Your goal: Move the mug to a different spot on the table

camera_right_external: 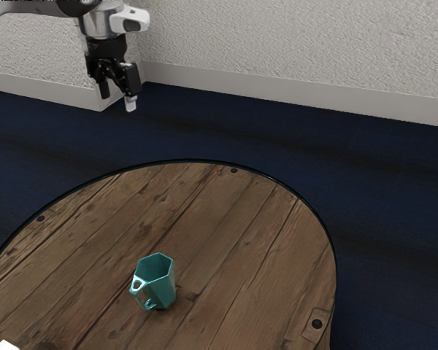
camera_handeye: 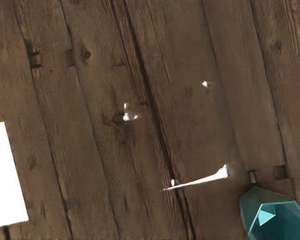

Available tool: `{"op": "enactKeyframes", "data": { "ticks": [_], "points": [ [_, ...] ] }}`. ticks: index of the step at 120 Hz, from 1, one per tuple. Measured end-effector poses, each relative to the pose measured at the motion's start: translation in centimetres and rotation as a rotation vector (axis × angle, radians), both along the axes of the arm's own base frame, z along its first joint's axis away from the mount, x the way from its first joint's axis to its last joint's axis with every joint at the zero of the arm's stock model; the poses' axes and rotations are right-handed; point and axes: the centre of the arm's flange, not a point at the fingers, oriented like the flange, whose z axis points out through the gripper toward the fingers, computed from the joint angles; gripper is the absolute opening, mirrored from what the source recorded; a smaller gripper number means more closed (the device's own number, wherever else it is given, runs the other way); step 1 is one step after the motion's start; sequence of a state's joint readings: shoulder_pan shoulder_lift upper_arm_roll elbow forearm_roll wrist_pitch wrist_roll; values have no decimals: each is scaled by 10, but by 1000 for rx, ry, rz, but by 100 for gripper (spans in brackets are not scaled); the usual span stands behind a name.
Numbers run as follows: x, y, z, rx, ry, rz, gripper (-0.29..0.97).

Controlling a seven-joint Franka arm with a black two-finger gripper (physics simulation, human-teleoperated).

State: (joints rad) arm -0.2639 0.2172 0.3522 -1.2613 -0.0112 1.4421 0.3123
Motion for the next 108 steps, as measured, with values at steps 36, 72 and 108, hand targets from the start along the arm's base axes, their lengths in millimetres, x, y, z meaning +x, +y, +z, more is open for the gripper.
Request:
{"op": "enactKeyframes", "data": {
  "ticks": [36,72,108],
  "points": [
    [-45,-23,-44,-62,46,-27,68],
    [-183,-61,-196,-179,69,-95,68],
    [-225,-88,-287,-263,-35,17,68]
  ]
}}
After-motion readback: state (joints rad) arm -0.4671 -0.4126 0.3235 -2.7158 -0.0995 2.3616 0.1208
